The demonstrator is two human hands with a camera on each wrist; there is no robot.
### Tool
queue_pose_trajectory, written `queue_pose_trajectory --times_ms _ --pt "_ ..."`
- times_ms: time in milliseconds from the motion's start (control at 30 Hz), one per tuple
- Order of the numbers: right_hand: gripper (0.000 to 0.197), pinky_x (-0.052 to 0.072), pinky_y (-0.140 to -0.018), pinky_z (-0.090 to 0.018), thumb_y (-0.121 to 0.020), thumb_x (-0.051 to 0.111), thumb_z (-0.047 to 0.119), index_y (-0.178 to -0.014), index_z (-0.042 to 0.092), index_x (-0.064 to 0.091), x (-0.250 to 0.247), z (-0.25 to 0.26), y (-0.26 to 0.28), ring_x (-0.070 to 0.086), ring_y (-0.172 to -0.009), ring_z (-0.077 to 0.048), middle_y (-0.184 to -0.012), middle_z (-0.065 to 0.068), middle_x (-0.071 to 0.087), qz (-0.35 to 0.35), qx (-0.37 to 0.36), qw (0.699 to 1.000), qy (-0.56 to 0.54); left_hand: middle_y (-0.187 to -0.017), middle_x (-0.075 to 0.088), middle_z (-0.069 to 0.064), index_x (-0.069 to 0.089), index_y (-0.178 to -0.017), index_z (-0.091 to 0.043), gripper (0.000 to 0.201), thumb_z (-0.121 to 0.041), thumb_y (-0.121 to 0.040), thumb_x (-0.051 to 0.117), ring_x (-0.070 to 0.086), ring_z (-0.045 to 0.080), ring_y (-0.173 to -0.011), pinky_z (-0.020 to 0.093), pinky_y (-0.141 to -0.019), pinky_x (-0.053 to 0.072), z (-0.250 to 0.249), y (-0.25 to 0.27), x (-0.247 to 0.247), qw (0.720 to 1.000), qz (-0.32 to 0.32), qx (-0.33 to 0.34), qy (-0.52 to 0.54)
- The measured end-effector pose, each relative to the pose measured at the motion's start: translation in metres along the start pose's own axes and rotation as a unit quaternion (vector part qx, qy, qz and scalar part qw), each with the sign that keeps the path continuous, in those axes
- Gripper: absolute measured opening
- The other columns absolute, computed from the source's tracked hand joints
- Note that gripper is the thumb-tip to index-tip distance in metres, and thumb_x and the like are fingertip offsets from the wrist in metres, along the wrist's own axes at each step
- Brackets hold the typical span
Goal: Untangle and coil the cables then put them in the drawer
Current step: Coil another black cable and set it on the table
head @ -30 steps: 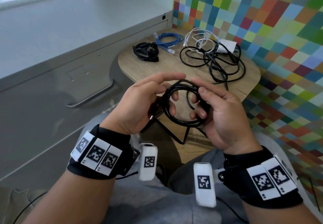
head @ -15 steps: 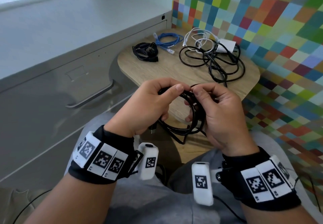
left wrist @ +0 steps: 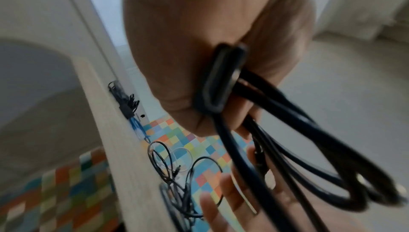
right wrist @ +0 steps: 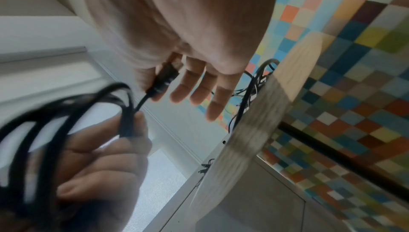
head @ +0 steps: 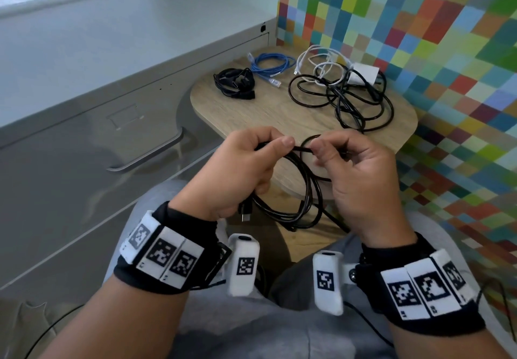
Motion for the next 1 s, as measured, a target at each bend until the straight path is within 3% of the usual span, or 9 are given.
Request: queue_pose_trajectory --times_ms 100,200,300,367,433,500,633,833,1000 --pt "0.006 0.055 -0.076 -0.031 -0.085 0.076 0.041 -0.087 0.036 0.078 -0.001 0.002 -0.004 0.067 -0.092 -0.019 -0.090 0.007 0.070 0.013 -0.024 0.999 0.044 -0.056 0.031 -0.006 0.056 -0.095 -0.004 0.015 -0.016 -0.103 0.054 0.026 0.007 -0.044 0.019 -0.039 0.028 -0.008 0.002 0.001 0.993 -0.005 -0.006 0.116" --pt "0.011 0.055 -0.072 -0.024 -0.092 0.074 0.030 -0.092 0.023 0.082 0.007 0.001 0.000 0.073 -0.085 -0.013 -0.087 0.003 0.077 0.050 0.020 0.998 0.038 -0.056 0.030 -0.006 0.053 -0.088 -0.013 0.016 -0.013 -0.105 0.055 0.023 0.009 -0.046 0.021 -0.041 0.026 -0.008 0.002 0.006 0.991 -0.053 0.019 0.123" --pt "0.023 0.061 -0.077 -0.034 -0.102 0.062 0.030 -0.094 0.021 0.082 0.012 0.004 0.006 0.077 -0.084 -0.021 -0.086 -0.003 0.080 0.056 0.089 0.994 -0.023 -0.055 0.040 -0.010 0.057 -0.088 -0.017 0.017 -0.015 -0.104 0.058 0.029 0.011 -0.045 0.028 -0.045 0.026 -0.007 0.000 0.008 0.988 -0.119 0.098 0.034" --pt "0.035 0.061 -0.086 -0.039 -0.103 0.054 0.040 -0.098 0.018 0.081 0.012 0.007 0.008 0.077 -0.091 -0.023 -0.093 -0.008 0.080 0.081 0.133 0.984 -0.091 -0.063 0.051 -0.013 0.059 -0.090 -0.022 0.014 -0.017 -0.103 0.063 0.042 0.009 -0.049 0.028 -0.051 0.036 -0.008 0.000 0.006 0.969 -0.167 0.162 -0.078" --pt "0.030 0.060 -0.092 -0.037 -0.098 0.062 0.039 -0.106 0.016 0.080 0.013 0.010 0.009 0.077 -0.100 -0.019 -0.099 -0.005 0.081 0.124 0.141 0.977 -0.099 -0.073 0.058 -0.012 0.060 -0.091 -0.022 0.012 -0.016 -0.101 0.065 0.051 0.005 -0.059 0.024 -0.060 0.043 -0.010 0.000 0.005 0.947 -0.207 0.203 -0.138" --pt "0.017 0.061 -0.091 -0.034 -0.096 0.073 0.019 -0.111 0.016 0.079 0.015 0.012 0.009 0.077 -0.100 -0.017 -0.099 -0.001 0.081 0.148 0.119 0.980 -0.061 -0.077 0.059 -0.008 0.061 -0.092 -0.018 0.010 -0.013 -0.100 0.065 0.054 0.008 -0.065 0.024 -0.062 0.045 -0.010 0.000 0.006 0.938 -0.219 0.223 -0.151" --pt "0.028 0.061 -0.086 -0.030 -0.095 0.067 -0.004 -0.115 0.012 0.076 0.016 0.007 0.009 0.078 -0.096 -0.019 -0.097 -0.006 0.081 0.158 0.133 0.973 -0.108 -0.075 0.059 0.000 0.060 -0.094 -0.018 0.011 -0.011 -0.100 0.064 0.053 0.022 -0.066 0.030 -0.061 0.046 -0.012 0.004 0.010 0.937 -0.201 0.233 -0.167" --pt "0.056 0.062 -0.074 -0.034 -0.080 0.067 0.003 -0.135 0.012 0.061 0.017 0.006 0.006 0.077 -0.077 -0.030 -0.094 -0.027 0.077 0.119 0.223 0.912 -0.322 -0.086 0.066 0.000 0.065 -0.101 -0.014 0.005 -0.010 -0.100 0.064 0.062 0.017 -0.077 0.039 -0.073 0.054 -0.019 0.003 0.003 0.942 -0.124 0.246 -0.190" --pt "0.039 0.064 -0.074 -0.032 -0.085 0.063 0.004 -0.123 0.006 0.066 0.017 0.006 0.004 0.074 -0.083 -0.024 -0.096 -0.021 0.075 0.102 0.233 0.877 -0.408 -0.097 0.070 -0.003 0.065 -0.111 -0.016 0.018 -0.003 -0.098 0.065 0.070 0.020 -0.089 0.037 -0.085 0.058 -0.011 0.002 -0.001 0.956 -0.083 0.222 -0.171"
Point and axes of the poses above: each hand's wrist, its own y-axis away from the middle knuckle, its own x-axis out of the palm, z = x × y, the point moved 2 cm from there along -y, towards the middle knuckle
